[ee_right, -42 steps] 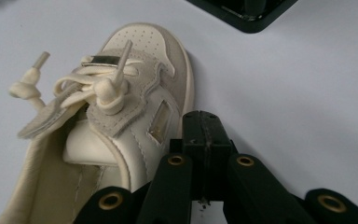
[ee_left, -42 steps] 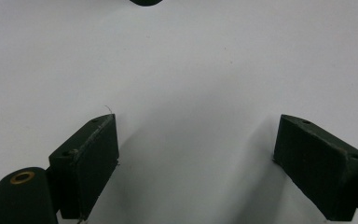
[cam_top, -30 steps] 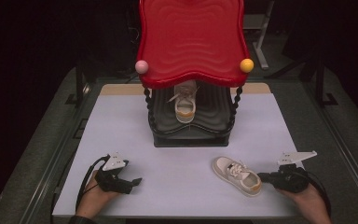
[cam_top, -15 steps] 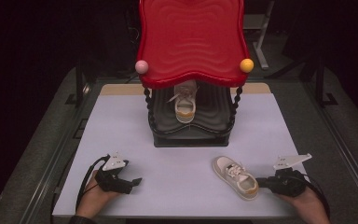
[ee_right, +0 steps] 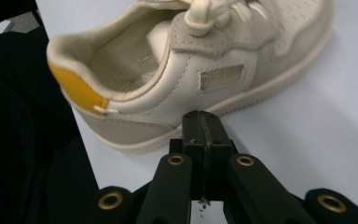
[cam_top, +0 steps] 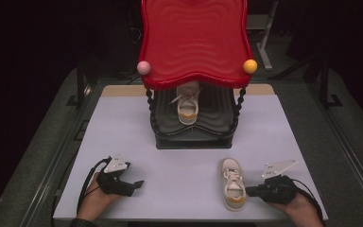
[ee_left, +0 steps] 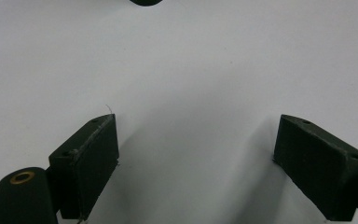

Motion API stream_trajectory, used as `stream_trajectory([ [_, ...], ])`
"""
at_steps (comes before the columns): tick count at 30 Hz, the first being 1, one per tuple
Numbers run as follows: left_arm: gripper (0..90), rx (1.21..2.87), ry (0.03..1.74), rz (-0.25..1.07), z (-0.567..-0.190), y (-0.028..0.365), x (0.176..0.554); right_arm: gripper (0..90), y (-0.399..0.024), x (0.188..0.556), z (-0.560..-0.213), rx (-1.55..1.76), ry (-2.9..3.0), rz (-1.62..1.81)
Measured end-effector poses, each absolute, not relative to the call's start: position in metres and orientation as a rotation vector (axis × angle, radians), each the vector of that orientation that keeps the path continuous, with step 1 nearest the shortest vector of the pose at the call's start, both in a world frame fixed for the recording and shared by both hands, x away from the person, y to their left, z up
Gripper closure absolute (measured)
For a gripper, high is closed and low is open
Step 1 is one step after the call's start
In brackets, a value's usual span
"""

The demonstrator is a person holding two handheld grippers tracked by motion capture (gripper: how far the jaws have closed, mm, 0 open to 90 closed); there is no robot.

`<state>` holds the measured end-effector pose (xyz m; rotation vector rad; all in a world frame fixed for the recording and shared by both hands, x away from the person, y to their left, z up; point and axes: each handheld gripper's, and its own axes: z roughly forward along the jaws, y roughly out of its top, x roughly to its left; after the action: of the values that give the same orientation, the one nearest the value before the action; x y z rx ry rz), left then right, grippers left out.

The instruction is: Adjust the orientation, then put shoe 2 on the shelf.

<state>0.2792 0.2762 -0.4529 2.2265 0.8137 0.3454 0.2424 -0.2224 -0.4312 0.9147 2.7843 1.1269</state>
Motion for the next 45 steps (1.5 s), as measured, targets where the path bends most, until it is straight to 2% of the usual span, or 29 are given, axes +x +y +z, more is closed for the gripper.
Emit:
stream_trajectory([
  [8, 12.9, 2.224, 0.814, 0.344, -0.453, 0.276, 0.279, 89.6, -0.198, 0.253, -0.431, 0.837, 2.82, 1.109],
  [17, 12.9, 2.226, 0.812, 0.344, -0.453, 0.276, 0.279, 89.4, -0.196, 0.256, -0.43, 0.824, 2.823, 1.107],
  [24, 12.9, 2.225, 0.814, 0.344, -0.453, 0.276, 0.279, 79.3, -0.209, 0.255, -0.411, 0.853, 2.748, 1.281],
  [29, 12.9, 2.223, 0.815, 0.345, -0.453, 0.276, 0.279, 70.4, -0.201, 0.252, -0.398, 0.795, 2.753, 1.39],
  [37, 12.9, 2.224, 0.815, 0.345, -0.453, 0.276, 0.279, 64.3, -0.17, 0.251, -0.393, 0.688, 2.812, 1.458],
  [45, 12.9, 2.224, 0.815, 0.343, -0.453, 0.276, 0.28, 63.2, -0.149, 0.252, -0.404, 0.656, 2.889, 1.395],
])
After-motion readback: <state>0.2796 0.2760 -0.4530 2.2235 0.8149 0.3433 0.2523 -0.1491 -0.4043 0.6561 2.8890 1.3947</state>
